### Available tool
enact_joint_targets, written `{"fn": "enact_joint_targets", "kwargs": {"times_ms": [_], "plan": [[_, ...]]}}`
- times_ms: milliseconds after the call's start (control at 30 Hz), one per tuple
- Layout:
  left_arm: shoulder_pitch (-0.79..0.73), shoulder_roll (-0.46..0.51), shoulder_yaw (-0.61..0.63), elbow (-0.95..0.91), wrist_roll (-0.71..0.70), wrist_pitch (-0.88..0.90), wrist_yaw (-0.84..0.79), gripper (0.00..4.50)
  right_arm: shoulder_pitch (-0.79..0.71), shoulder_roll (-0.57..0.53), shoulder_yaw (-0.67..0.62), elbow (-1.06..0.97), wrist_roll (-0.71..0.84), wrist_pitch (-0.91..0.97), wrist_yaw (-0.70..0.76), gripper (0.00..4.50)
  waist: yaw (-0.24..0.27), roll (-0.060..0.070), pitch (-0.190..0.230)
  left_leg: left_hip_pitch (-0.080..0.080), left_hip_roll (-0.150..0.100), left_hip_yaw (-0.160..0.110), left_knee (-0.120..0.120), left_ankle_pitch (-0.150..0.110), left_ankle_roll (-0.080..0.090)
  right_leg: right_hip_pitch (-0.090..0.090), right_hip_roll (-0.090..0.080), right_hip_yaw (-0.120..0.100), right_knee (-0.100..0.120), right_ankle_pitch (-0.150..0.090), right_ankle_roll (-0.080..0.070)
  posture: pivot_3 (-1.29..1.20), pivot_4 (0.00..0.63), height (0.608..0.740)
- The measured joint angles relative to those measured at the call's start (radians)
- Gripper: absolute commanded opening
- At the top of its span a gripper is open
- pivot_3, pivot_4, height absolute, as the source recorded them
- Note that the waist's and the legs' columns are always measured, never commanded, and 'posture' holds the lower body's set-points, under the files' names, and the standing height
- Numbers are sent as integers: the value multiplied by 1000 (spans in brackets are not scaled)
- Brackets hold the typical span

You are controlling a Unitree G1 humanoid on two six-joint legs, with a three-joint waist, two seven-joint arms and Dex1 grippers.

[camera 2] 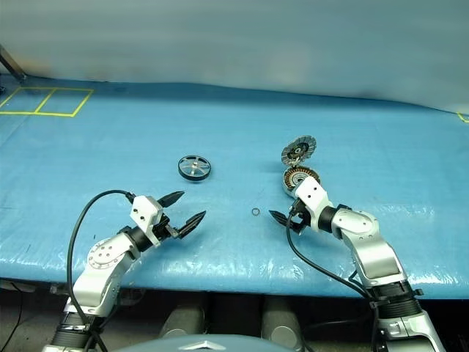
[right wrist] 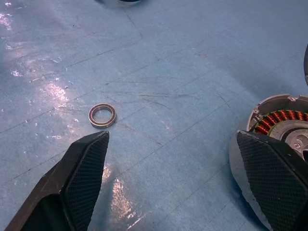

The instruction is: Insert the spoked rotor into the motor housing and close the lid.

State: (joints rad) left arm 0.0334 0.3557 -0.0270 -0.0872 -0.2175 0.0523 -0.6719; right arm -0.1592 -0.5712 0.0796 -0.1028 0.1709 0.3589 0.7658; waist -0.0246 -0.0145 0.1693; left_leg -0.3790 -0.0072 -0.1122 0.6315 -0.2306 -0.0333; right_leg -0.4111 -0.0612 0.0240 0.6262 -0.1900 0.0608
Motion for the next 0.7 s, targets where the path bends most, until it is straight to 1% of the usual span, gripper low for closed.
{"fn": "enact_joint_targets", "kwargs": {"times_ms": [267, 500, 600, 700], "plan": [[-9, -3, 0, 0, -2, 0, -4, 4500, 6, -9, -6, -24, 19, 3, 7, 4457, 0, 0, 0, 0, 0, 0, 0, 0, 0, 0, 0, 0, 0, 0, 0, 0, 150, 740], [-33, -20, 5, 0, -44, -1, -7, 4500, 4, -14, -8, -21, 22, 3, 2, 4457, 0, 0, 0, 0, 0, 0, 0, 0, 0, 0, 0, 0, 0, 0, 0, 0, 150, 740], [-46, -30, 16, 0, -73, -8, -9, 4500, -25, -23, -7, -4, 10, 3, -2, 4457, -1, 0, 0, 0, 0, 0, 0, 0, 0, 0, 0, 0, 0, 0, 0, 0, 150, 740], [-57, -59, 18, -7, -110, -29, -21, 4500, -88, -60, -3, 29, -16, 2, 10, 4457, 0, 0, 0, 0, 0, 0, 1, 0, 0, 0, 0, 0, 0, 0, 0, 0, 150, 740]]}}
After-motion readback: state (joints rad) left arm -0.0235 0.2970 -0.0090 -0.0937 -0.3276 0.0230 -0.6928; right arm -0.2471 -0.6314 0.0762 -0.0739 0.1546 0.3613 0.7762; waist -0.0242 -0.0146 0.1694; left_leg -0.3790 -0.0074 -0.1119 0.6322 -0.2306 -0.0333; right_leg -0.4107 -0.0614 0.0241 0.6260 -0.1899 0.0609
